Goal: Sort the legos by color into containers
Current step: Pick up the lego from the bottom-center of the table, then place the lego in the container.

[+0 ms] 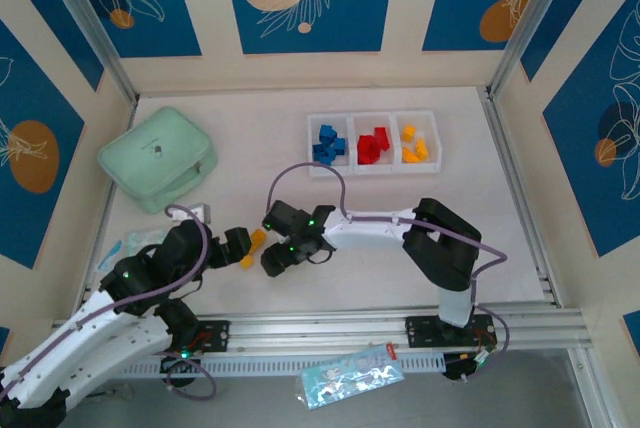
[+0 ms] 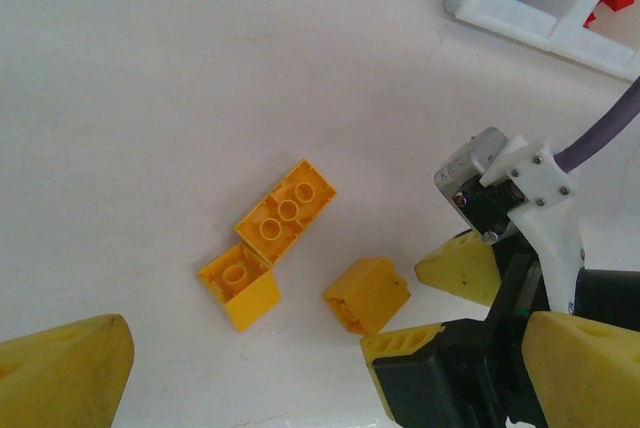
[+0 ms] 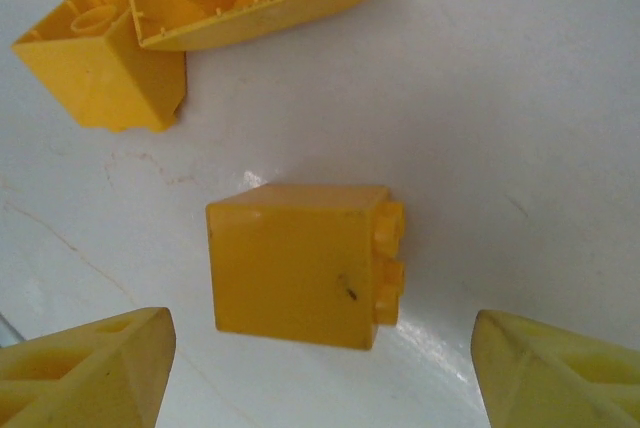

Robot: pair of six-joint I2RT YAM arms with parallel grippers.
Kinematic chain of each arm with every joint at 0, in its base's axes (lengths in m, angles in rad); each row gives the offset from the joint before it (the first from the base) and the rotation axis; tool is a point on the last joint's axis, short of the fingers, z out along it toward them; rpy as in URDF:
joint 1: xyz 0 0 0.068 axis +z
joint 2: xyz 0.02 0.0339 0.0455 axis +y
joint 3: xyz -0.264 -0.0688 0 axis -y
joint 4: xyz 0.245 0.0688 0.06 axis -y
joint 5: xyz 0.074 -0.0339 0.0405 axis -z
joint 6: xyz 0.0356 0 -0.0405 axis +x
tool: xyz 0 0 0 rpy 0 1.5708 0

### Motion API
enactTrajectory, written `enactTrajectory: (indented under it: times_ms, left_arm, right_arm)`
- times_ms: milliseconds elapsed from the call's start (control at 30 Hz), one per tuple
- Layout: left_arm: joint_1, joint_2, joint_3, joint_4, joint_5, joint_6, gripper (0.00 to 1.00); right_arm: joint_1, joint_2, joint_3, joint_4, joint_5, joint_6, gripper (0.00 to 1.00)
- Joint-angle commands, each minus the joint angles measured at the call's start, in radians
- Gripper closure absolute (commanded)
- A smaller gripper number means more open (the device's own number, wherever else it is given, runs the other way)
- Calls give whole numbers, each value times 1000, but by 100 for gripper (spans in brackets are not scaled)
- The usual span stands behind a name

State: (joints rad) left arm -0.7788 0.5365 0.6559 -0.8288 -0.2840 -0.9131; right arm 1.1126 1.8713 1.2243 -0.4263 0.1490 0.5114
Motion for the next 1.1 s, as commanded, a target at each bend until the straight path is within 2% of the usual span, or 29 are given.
enactTrajectory:
  times_ms: [0,200,567,800,1067]
  left_arm:
    - [9,-18,-8,-29,-28,-19,1]
    - [9,-27,-10,-29,-37,-23,1]
    - [12,-27,-13,-10,-37,-15,1]
    - [11,-8,-4,8,-25,-9,1]
    - [11,38,26,34,1,21,1]
  right_arm:
    - [7,42,46,-4,17,-24,22]
    - [9,89,91,-11,24,-36,25]
    - [9,97,101,-28,44,-40,42]
    - [8,66,89,-32,60,-42,51]
    - [-36,-52,20,-27,72,-25,55]
